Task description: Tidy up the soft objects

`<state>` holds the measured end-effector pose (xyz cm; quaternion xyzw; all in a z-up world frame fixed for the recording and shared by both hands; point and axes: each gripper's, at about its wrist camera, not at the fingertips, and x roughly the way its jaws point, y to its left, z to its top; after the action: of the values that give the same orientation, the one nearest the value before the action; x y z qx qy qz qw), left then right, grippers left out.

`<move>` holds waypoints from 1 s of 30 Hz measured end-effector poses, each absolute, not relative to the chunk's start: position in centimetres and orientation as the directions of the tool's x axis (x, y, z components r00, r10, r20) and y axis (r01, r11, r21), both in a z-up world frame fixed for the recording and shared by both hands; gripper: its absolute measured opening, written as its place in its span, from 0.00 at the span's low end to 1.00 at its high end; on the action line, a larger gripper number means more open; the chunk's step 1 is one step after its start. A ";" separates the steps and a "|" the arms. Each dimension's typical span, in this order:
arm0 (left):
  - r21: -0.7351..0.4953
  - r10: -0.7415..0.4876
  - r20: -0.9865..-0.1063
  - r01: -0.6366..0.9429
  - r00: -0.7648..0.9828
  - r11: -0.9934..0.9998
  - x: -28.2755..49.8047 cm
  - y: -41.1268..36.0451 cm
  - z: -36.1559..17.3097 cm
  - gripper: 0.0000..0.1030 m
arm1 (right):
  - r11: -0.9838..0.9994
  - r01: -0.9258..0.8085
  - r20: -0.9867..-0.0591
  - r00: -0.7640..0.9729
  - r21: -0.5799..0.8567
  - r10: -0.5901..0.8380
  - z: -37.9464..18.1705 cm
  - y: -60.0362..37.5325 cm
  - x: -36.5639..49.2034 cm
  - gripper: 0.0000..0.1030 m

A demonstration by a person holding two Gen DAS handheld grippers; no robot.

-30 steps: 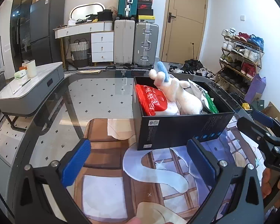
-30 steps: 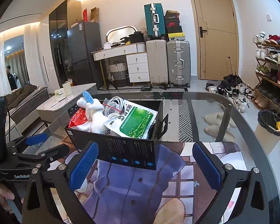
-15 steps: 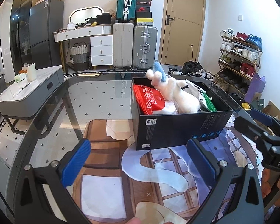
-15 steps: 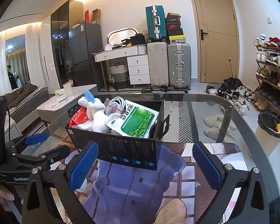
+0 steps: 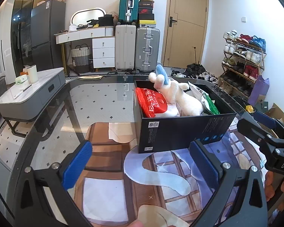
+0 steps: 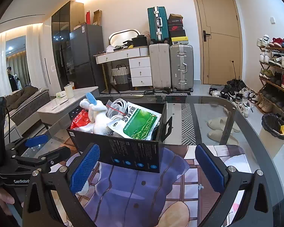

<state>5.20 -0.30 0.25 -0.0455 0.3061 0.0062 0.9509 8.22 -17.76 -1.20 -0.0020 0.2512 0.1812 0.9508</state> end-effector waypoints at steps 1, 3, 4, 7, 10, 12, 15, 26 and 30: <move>-0.083 -0.019 -0.582 -0.037 0.813 0.996 5.2 -0.4 0.3 1.00 | 0.934 -0.345 -0.477 0.809 0.087 0.344 -1.2 -17.8 8.2 1.00; -0.082 -0.016 -0.581 -0.039 0.814 0.996 5.2 -0.4 0.3 1.00 | 0.934 -0.345 -0.478 0.808 0.088 0.343 -1.2 -17.8 8.2 1.00; -0.080 -0.011 -0.579 -0.043 0.815 0.996 5.1 -0.4 0.4 1.00 | 0.934 -0.345 -0.479 0.808 0.088 0.343 -1.2 -17.8 8.2 1.00; -0.079 -0.012 -0.574 -0.040 0.819 0.996 5.1 -0.5 0.5 1.00 | 0.934 -0.346 -0.478 0.808 0.090 0.345 -1.2 -17.8 8.2 1.00; -0.067 -0.002 -0.571 -0.044 0.821 0.997 5.0 -0.7 0.6 1.00 | 0.934 -0.346 -0.477 0.808 0.090 0.345 -1.2 -17.8 8.2 1.00; -0.062 0.000 -0.572 -0.043 0.820 0.997 5.1 -0.9 0.6 1.00 | 0.935 -0.345 -0.479 0.808 0.088 0.343 -1.2 -17.9 8.2 1.00; -0.063 -0.001 -0.570 -0.043 0.822 0.997 5.0 -0.9 0.6 1.00 | 0.934 -0.346 -0.477 0.808 0.089 0.345 -1.2 -17.9 8.2 1.00; -0.062 0.002 -0.564 -0.045 0.825 0.997 5.1 -0.9 0.5 1.00 | 0.934 -0.346 -0.478 0.808 0.091 0.345 -1.3 -18.0 8.2 1.00; -0.063 0.003 -0.567 -0.046 0.824 0.997 5.0 -0.9 0.4 1.00 | 0.935 -0.343 -0.477 0.809 0.090 0.343 -1.4 -18.0 8.3 1.00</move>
<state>5.00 -0.88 0.41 -0.0370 0.2965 0.0128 0.9542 8.27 -18.04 -1.38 -0.0001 0.2509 0.1804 0.9510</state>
